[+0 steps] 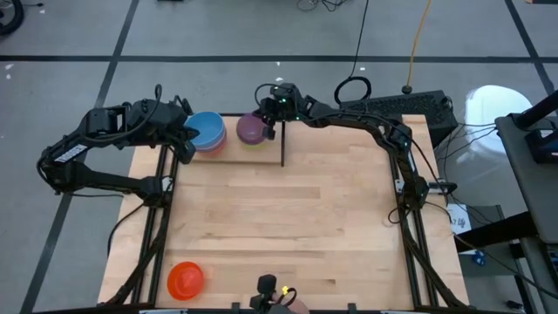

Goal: Place and stack bowls onto a shelf
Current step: Stack the transparent violet bowl on top of the transparent green bowl on the shelf, then stack the transparent orange bowl on top of the transparent violet bowl on the shelf

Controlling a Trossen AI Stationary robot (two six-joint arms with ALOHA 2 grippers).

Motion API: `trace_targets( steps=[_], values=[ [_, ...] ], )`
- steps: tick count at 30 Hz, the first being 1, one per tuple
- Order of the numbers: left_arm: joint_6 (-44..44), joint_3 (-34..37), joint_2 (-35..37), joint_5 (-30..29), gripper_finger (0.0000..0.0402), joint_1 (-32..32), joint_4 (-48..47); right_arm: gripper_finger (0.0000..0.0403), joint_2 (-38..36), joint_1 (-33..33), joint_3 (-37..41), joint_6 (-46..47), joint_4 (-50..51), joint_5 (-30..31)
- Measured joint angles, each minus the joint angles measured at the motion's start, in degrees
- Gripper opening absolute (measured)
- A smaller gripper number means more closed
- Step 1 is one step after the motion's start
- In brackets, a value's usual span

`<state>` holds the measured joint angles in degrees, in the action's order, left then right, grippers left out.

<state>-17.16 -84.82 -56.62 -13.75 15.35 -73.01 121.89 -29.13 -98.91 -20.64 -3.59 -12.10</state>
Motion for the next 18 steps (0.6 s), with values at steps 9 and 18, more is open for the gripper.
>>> trace_targets(
  steps=[9, 18],
  values=[
    [-0.02, 0.0, 0.0, -0.01, 0.0026, 0.0, -0.01, 0.0086, 0.0, 0.93, 0.04, 0.09, -1.45, 0.11],
    [0.07, 0.0, 0.0, -0.01, 0.0026, 0.0, -0.07, 0.0099, -7.8, 3.42, 0.09, -0.12, -1.45, 0.28]
  ],
)
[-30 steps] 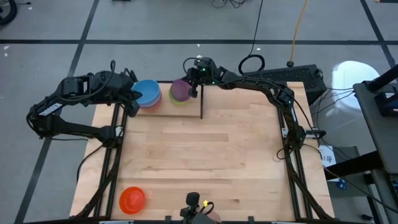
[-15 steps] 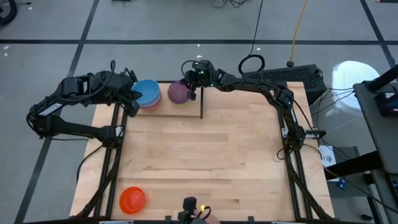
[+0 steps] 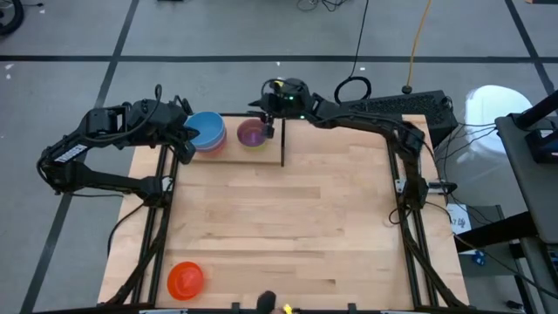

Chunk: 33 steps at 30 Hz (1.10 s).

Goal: Place and stack bowls onto a shelf
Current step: Stack the transparent orange bowl on top of the transparent violet bowl on the shelf

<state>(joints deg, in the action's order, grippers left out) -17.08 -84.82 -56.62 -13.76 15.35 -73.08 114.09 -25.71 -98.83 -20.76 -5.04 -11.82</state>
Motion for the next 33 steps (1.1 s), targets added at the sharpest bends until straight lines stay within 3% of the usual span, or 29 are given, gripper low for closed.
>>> trace_targets(
  steps=[3, 6, 11, 16, 27, 33],
  values=[
    [0.15, 0.0, 0.0, 0.09, 0.0026, 0.0, -0.02, 0.0094, -5.1, 0.98, 0.0, -1.36, 4.96, 1.06],
    [0.26, 0.0, 0.0, 0.13, 0.0026, 0.0, -0.02, 0.0077, -10.77, 1.95, 0.0, -2.92, 12.16, 7.41],
    [0.37, 0.0, 0.0, 0.22, 0.0026, 0.0, -0.02, 0.0013, -18.5, 2.59, 0.66, -3.99, 23.55, 16.13],
    [0.37, 0.0, 0.0, 0.24, 0.0026, -0.01, -0.02, 0.0002, -23.07, 2.17, 6.67, -1.09, 27.72, 16.71],
    [0.35, 0.0, 0.02, 0.28, 0.0026, -0.01, -0.02, 0.0, -25.49, 1.93, 23.33, 3.74, 18.7, 16.29],
    [0.35, 0.0, 0.02, 0.32, 0.0026, -0.02, 0.0, 0.0, -25.55, 0.35, 27.91, 6.11, 12.56, 16.04]
  ],
)
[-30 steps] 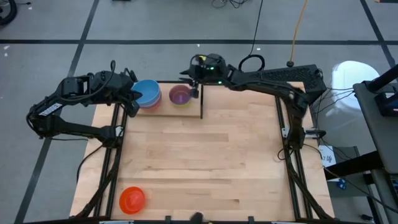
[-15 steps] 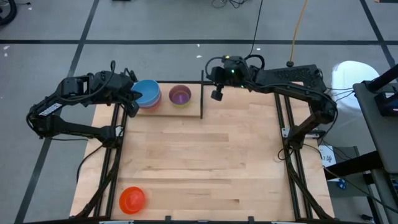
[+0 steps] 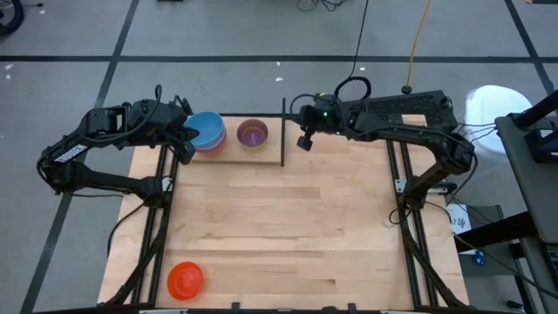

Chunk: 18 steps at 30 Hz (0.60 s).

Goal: Place and stack bowls onto a shelf
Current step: Stack the transparent orange bowl on top of the transparent violet bowl on the shelf

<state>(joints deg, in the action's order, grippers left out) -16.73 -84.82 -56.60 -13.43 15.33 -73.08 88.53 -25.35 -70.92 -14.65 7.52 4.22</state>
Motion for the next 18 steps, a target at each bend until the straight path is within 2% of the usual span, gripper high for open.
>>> trace_targets(
  steps=[9, 18],
  values=[
    [-0.02, 0.0, 0.0, 0.0, 0.0026, 0.0, 0.0, 0.0, 0.8, -1.42, 1.49, 0.5, -0.4, -1.63],
    [0.0, 0.0, 0.0, 0.0, 0.0026, 0.0, 0.0, 0.0, 5.56, -1.63, 1.5, 0.63, -5.21, -7.78]
  ],
)
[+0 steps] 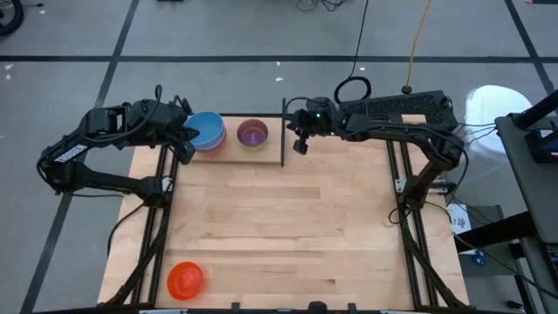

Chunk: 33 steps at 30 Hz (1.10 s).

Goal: Place and stack bowls onto a shelf
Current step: Stack the transparent orange bowl on top of the transparent violet bowl on the shelf

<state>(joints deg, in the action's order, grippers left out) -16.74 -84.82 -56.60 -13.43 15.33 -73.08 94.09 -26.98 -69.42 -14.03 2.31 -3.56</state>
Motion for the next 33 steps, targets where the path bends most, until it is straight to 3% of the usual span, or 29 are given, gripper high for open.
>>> trace_targets(
  steps=[13, 17, 26, 33],
  values=[
    [0.27, 0.0, 0.0, 0.0, 0.0026, 0.02, 0.0, 0.0, 2.62, -0.37, -1.06, -0.47, -3.48, -2.91],
    [0.48, 0.0, 0.0, 0.0, 0.0026, 0.02, 0.0, 0.0, 2.52, -1.55, -1.11, -0.28, -5.46, -7.24],
    [1.08, 0.0, 0.0, 0.21, 0.0026, 0.02, -0.56, 0.0, 1.88, -2.25, -1.19, -0.19, -2.76, -7.21],
    [-6.21, 0.0, -0.03, 10.27, 0.0026, -0.48, -9.53, 0.0, -7.07, 0.28, -1.13, -3.51, 6.31, -6.72]
  ],
)
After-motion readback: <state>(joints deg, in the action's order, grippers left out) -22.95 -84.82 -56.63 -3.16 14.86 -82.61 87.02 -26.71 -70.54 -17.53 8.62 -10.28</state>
